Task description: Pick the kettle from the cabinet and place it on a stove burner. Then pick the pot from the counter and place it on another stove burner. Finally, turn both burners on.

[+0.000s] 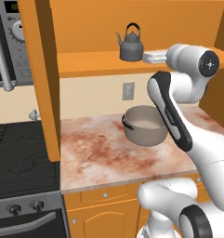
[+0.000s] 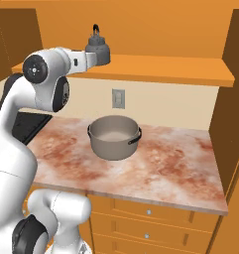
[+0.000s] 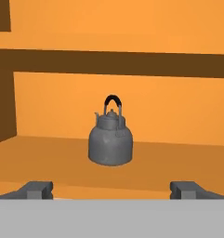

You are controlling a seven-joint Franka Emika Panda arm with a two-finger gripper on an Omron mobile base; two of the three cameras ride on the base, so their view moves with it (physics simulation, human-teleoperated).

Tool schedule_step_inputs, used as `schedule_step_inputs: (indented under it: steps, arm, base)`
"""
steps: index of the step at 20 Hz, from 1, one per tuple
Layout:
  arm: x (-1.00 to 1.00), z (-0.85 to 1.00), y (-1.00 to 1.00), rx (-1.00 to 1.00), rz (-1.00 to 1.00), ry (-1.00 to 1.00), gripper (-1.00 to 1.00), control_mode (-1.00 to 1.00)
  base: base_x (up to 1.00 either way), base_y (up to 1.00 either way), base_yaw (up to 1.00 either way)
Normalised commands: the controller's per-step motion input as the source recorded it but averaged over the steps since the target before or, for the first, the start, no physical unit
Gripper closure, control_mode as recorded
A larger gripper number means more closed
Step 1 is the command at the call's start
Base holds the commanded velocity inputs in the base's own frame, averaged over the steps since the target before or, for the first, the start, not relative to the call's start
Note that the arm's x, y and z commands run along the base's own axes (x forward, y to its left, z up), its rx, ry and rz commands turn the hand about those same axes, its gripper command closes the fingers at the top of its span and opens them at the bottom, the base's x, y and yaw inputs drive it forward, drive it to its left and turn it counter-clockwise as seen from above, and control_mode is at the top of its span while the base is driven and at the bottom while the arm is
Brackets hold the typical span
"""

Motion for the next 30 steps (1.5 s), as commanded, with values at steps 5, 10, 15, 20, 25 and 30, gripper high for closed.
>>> schedule_step_inputs:
  steps: [5, 10, 15, 20, 25, 30]
  arm:
    - [0.0, 0.06, 0.06, -0.02, 0.0, -0.01, -1.0, -1.0]
    - [0.0, 0.0, 0.0, 0.0, 0.0, 0.0, -1.0, -1.0]
    - [0.08, 0.0, 0.0, 0.0, 0.0, 0.0, -1.0, -1.0]
    - [0.26, 0.0, 0.0, 0.0, 0.0, 0.0, -1.0, -1.0]
    - [0.32, 0.0, 0.0, 0.0, 0.01, 0.0, -1.0, -1.0]
    - [0.4, 0.0, -0.08, 0.0, 0.06, 0.0, -1.0, -1.0]
  base:
    - [0.0, 0.0, 0.0]
    - [0.0, 0.0, 0.0]
    - [0.0, 0.0, 0.0]
    - [0.0, 0.0, 0.0]
    - [0.0, 0.0, 0.0]
    - [0.0, 0.0, 0.0]
